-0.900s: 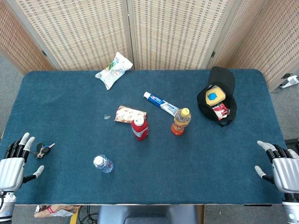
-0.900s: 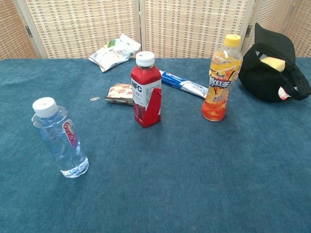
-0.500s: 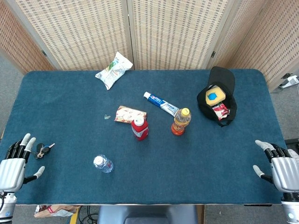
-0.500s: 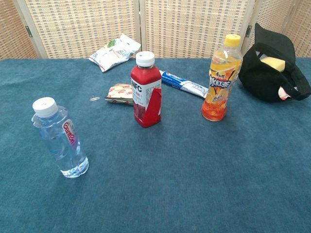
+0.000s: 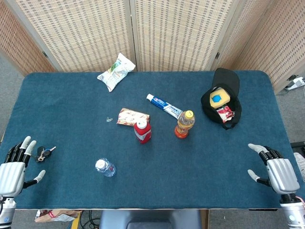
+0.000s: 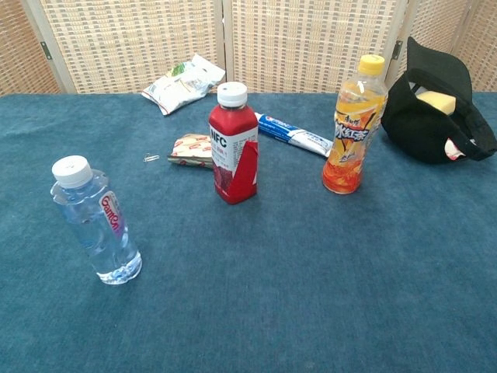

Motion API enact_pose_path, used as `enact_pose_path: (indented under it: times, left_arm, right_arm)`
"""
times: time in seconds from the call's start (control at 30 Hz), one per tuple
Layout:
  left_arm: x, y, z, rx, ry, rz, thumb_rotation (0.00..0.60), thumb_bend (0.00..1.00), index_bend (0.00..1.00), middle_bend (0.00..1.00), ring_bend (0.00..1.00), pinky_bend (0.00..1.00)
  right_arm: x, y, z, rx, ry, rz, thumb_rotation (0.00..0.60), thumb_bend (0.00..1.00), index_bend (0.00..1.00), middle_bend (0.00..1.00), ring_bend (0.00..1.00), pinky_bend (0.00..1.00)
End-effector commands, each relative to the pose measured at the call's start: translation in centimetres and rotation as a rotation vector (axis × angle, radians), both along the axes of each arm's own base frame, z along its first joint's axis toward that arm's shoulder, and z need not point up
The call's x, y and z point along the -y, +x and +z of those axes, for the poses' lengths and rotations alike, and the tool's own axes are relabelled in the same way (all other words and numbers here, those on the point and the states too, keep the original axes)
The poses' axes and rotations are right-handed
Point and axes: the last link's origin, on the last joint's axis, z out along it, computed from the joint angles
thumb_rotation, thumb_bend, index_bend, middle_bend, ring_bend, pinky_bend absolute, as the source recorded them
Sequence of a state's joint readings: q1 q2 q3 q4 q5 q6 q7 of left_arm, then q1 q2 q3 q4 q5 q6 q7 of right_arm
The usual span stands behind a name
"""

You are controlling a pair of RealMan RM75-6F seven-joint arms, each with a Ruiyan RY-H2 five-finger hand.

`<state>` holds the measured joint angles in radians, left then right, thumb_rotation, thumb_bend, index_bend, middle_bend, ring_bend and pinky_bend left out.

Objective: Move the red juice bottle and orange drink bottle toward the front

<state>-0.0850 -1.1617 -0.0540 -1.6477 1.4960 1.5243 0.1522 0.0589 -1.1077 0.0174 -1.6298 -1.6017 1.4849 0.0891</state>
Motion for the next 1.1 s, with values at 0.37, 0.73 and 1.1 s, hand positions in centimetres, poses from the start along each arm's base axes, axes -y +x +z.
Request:
enact_pose_path:
  times: [0.37, 0.73, 1.1]
  left_arm:
    - [0.2, 0.0, 0.0, 0.006, -0.007, -0.005, 0.600, 0.19, 0.03, 0.00, 0.03, 0.05]
    - [0.5, 0.1, 0.1, 0.010, -0.005, -0.013, 0.600, 0.19, 0.03, 0.00, 0.03, 0.05]
    - [0.7, 0.4, 0.3, 0.007, -0.009, -0.024, 0.600, 0.19, 0.03, 0.00, 0.03, 0.05]
  right_arm:
    - [1.0, 2.1, -2.7, 0.127, 0.150, 0.061, 0.600, 0.20, 0.23, 0.24, 0.22, 0.31]
    - [3.2, 4.8, -6.2, 0.259, 0.306, 0.120, 0.600, 0.18, 0.17, 0.19, 0.14, 0.29]
    - [6.3, 8.3, -10.3, 0.430, 0.455, 0.126, 0.600, 0.09, 0.02, 0.09, 0.04, 0.23]
